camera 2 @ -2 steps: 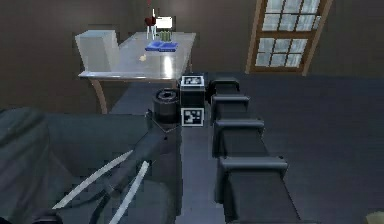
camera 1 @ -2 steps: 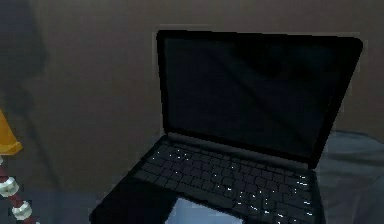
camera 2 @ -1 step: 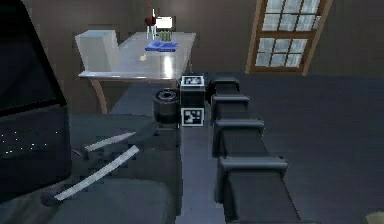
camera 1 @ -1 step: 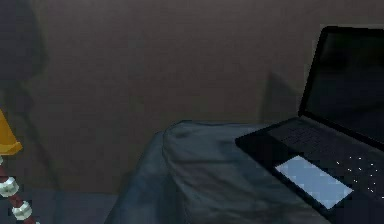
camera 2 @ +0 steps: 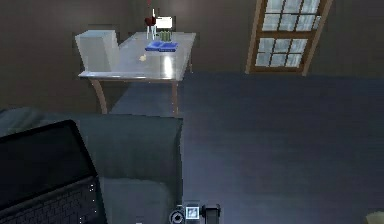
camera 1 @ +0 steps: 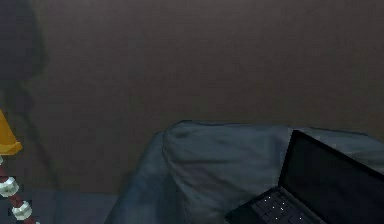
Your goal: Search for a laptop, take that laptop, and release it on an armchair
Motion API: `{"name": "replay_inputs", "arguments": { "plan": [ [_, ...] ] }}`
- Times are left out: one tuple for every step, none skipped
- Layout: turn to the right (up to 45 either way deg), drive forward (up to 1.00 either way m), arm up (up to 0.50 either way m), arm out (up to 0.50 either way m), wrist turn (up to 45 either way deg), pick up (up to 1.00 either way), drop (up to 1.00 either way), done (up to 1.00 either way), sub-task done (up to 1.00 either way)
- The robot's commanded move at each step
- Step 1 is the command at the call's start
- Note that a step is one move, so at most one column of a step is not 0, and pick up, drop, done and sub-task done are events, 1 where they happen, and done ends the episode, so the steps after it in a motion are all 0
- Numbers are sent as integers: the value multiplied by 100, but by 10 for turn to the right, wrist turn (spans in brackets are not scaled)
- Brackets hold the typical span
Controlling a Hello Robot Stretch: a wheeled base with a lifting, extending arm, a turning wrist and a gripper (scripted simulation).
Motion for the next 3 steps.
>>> {"name": "replay_inputs", "arguments": {
  "plan": [
    [0, 0, -32, 0, 0, 0, 0, 0, 0],
    [0, 0, 0, 0, 0, 0, 100, 0, 0],
    [0, 0, 10, 0, 0, 0, 0, 0, 0]
  ]
}}
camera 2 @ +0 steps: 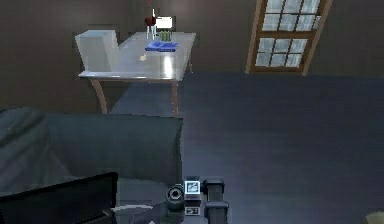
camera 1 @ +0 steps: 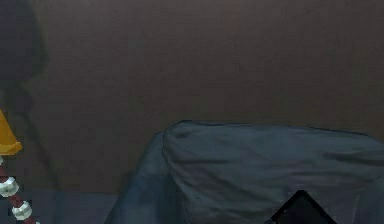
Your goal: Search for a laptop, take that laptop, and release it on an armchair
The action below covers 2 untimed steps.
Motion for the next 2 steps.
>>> {"name": "replay_inputs", "arguments": {
  "plan": [
    [0, 0, 0, -8, 0, 0, 0, 0, 0],
    [0, 0, 0, 0, 0, 0, 0, 100, 0]
  ]
}}
